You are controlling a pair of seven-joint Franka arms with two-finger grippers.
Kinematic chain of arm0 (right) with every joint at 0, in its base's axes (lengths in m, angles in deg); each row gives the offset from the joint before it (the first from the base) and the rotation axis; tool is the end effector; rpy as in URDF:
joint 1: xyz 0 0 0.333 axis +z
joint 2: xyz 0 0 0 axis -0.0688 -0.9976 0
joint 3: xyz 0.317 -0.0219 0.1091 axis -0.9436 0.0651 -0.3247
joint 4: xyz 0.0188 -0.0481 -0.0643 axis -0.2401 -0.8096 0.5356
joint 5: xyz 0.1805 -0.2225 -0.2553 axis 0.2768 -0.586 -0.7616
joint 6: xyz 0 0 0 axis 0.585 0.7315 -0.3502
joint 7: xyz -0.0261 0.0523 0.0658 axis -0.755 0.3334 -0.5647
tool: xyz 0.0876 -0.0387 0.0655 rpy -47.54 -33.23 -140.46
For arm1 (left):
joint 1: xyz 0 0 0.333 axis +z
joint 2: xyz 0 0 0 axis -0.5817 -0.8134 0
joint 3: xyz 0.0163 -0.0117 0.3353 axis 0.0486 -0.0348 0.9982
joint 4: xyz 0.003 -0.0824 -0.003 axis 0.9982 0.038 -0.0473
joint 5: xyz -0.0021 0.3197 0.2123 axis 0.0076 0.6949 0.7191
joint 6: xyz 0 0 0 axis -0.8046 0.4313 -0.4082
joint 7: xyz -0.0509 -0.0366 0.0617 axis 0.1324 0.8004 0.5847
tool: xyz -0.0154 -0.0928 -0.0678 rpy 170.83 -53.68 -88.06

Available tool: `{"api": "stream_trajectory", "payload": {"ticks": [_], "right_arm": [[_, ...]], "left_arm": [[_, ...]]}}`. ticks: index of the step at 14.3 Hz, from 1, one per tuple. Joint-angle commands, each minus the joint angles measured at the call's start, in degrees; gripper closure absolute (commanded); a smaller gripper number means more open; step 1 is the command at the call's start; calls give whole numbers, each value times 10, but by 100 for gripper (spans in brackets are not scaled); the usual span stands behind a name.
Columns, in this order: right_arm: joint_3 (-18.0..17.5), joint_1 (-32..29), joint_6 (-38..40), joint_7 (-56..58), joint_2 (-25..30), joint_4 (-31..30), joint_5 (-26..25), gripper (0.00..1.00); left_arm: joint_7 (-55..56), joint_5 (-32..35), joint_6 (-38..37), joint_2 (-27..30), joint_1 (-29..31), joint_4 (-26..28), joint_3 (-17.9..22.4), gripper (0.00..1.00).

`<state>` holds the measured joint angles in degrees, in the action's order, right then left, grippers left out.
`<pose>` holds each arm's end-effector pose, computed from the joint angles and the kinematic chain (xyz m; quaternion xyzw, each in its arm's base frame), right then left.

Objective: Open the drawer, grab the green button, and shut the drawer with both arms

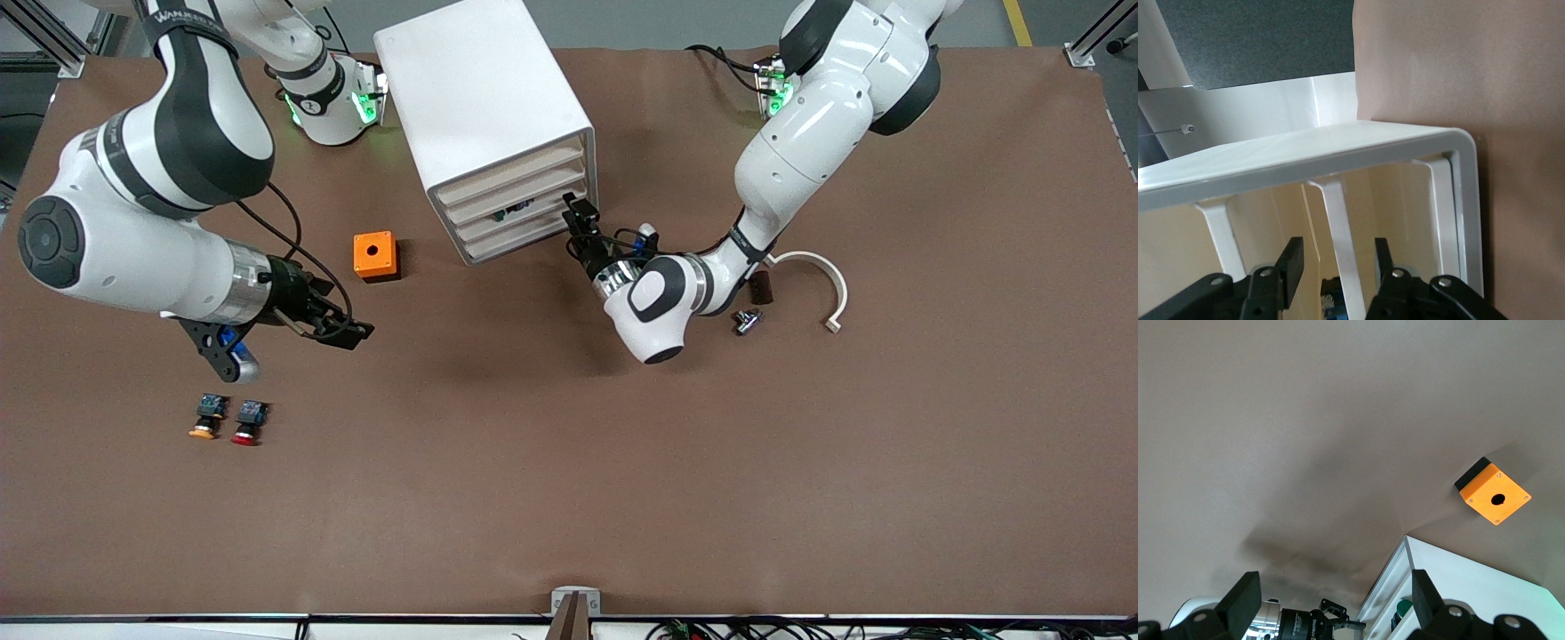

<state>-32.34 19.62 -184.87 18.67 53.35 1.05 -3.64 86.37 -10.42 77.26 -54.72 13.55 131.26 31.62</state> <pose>0.6116 0.1861 0.4988 -0.9112 0.3742 0.1420 0.0972 0.4303 -0.4711 0.1311 -0.4419 -0.6121 0.5776 0.3106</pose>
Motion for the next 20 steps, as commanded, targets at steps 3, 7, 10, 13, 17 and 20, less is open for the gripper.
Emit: {"api": "stream_trajectory", "payload": {"ticks": [3, 7, 10, 13, 17, 20], "right_arm": [[3, 16, 2, -44, -6, 16, 3, 0], [2, 23, 2, -63, -12, 32, 4, 0], [1, 26, 4, -97, -23, 52, 8, 0], [0, 30, 2, -126, -26, 58, 30, 0], [0, 34, 4, -148, -37, 78, 43, 0], [0, 44, 3, -161, -38, 79, 43, 0]], "left_arm": [[10, -11, -5, -7, -17, -1, -8, 55], [8, -11, -5, -9, -24, 0, -8, 75], [7, -11, -5, -8, -24, 0, -8, 83], [6, -11, -5, -8, -19, -1, -8, 90], [5, -11, -2, -8, -7, -1, -7, 90], [4, -11, 2, -8, 13, -1, -7, 90]]}}
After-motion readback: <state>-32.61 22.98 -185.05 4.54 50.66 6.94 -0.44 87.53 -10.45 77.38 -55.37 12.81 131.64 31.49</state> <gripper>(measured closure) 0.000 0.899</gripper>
